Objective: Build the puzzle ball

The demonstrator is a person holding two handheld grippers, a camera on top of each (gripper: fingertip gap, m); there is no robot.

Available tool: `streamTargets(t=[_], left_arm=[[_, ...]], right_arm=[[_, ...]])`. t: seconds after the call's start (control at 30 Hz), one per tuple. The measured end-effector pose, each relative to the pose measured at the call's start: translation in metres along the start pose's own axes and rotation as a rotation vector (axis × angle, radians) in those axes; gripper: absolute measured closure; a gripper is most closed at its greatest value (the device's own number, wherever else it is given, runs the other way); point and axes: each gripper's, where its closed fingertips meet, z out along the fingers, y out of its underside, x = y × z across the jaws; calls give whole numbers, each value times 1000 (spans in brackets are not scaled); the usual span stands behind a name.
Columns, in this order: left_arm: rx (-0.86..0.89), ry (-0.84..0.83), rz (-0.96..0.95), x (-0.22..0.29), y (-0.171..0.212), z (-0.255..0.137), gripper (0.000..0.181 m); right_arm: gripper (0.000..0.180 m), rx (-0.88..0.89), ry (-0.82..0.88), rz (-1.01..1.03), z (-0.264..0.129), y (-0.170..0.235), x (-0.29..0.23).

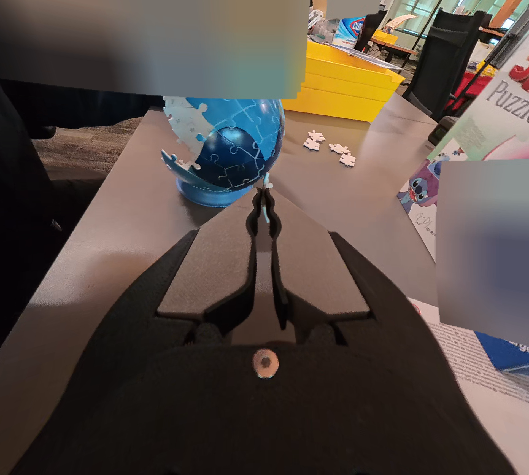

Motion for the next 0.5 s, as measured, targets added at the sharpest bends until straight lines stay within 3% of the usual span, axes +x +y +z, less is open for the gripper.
streamTargets(t=[0.3,0.5], left_arm=[[71,26,93,18,-8,-10,153],[29,115,143,72,-19,-33,152]], right_arm=[[180,66,79,-184,-7,-27,-20],[180,63,123,-512,-6,-45,-67]])
